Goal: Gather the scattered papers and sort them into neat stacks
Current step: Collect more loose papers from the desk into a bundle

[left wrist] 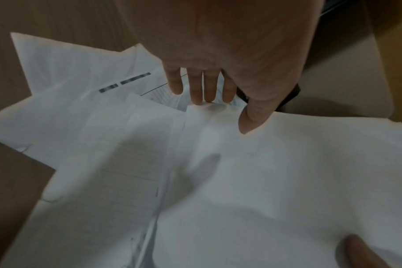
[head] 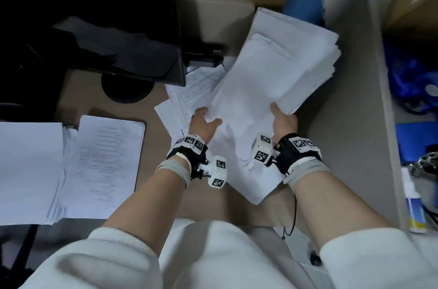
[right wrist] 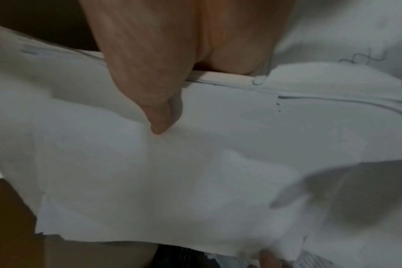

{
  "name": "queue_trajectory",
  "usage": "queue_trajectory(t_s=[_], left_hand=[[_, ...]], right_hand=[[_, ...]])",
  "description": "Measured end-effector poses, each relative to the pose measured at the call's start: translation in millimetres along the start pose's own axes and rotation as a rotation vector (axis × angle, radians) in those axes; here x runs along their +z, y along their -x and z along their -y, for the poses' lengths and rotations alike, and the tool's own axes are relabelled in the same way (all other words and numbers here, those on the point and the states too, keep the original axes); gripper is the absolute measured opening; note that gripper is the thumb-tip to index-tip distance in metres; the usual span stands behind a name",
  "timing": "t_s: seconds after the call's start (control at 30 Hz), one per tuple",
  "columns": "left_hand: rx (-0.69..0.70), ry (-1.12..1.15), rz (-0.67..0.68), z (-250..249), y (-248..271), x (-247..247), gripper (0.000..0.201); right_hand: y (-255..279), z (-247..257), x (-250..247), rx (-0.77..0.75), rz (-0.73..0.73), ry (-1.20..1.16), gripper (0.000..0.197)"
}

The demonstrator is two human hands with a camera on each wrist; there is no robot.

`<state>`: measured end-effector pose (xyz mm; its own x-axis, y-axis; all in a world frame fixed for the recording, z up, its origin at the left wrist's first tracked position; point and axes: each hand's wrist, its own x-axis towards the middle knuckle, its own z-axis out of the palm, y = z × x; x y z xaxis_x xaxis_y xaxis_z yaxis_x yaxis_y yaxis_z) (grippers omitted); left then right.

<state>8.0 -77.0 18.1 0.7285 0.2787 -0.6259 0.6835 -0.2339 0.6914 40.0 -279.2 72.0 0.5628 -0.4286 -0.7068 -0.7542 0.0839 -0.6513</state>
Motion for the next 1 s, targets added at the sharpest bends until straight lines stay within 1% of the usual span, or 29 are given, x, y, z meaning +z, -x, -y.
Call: queue_trajectory(t_s=[0.07,0.17,0.27,0.33,0.37,0.4,0.47,0.53,0.57,0.6,0.63,0.7,0.73,0.77,0.8,0.83,0.9,0.93,1.0], left_hand=[[0.027,0.014,-0.019,-6.0,5.9,-5.8,0.067],[0.044,0.046,-0.032,-13.6,17.6,-14.3,0.068],[0.014,0.081,-0.031,-17.5,28.5,-19.7,0.069],[-0.075,0.140,-0.042,-14.9,36.2,-22.2,0.081],[-0.141,0.163,-0.047,-10.1,39.1,-23.4,0.086],[-0.200,0.173,-0.052,-1.6,43.1,-24.5,0.088],[-0.315,0.208,-0.036,22.1,50.4,-24.2,0.085],[-0.402,0.298,-0.011,46.5,55.3,-23.8,0.087],[-0.430,0.375,-0.002,55.1,55.7,-24.0,0.086],[-0.423,0.435,0.006,64.1,53.7,-24.5,0.079],[-0.387,0.461,0.002,65.9,55.4,-27.1,0.067],[-0.306,0.422,-0.061,63.0,57.5,-34.9,0.038],[-0.272,0.399,-0.113,62.6,57.6,-39.2,0.033],[-0.248,0.362,-0.151,60.9,59.8,-46.1,0.033],[-0.235,0.309,-0.204,60.9,59.8,-52.2,0.038],[-0.246,0.262,-0.269,59.0,60.5,-59.2,0.043],[-0.281,0.267,-0.376,55.0,63.9,-76.2,0.040],[-0.277,0.314,-0.438,55.3,64.3,-84.6,0.036],[-0.261,0.307,-0.504,51.2,71.4,-96.7,0.033]], right_hand=[[10.7,9.2,1.0,-0.043,0.018,-0.058,0.071],[30.0,25.8,2.4,-0.138,0.066,-0.153,0.053],[45.2,39.0,1.9,-0.177,0.108,-0.189,0.048],[51.9,43.3,-0.4,-0.187,0.116,-0.225,0.046],[55.4,45.2,-1.9,-0.188,0.118,-0.239,0.045],[59.0,46.3,-3.8,-0.187,0.121,-0.251,0.042],[67.4,47.8,-7.3,-0.187,0.122,-0.255,0.039],[70.8,47.5,-10.1,-0.200,0.115,-0.234,0.040],[70.7,46.9,-10.9,-0.204,0.112,-0.230,0.043],[71.7,45.8,-11.2,-0.201,0.109,-0.222,0.045],[71.9,44.5,-10.2,-0.201,0.101,-0.213,0.046],[69.5,40.7,-8.3,-0.199,0.087,-0.208,0.041],[68.8,37.4,-7.1,-0.197,0.073,-0.207,0.040],[67.0,33.3,-5.3,-0.194,0.056,-0.203,0.039],[66.3,29.6,-3.6,-0.197,0.034,-0.200,0.040],[64.2,25.7,-1.8,-0.200,0.014,-0.191,0.046],[63.9,17.5,1.6,-0.195,-0.023,-0.153,0.056],[64.8,14.2,2.7,-0.203,-0.041,-0.134,0.056],[63.9,9.1,3.6,-0.242,-0.088,-0.104,0.047]])
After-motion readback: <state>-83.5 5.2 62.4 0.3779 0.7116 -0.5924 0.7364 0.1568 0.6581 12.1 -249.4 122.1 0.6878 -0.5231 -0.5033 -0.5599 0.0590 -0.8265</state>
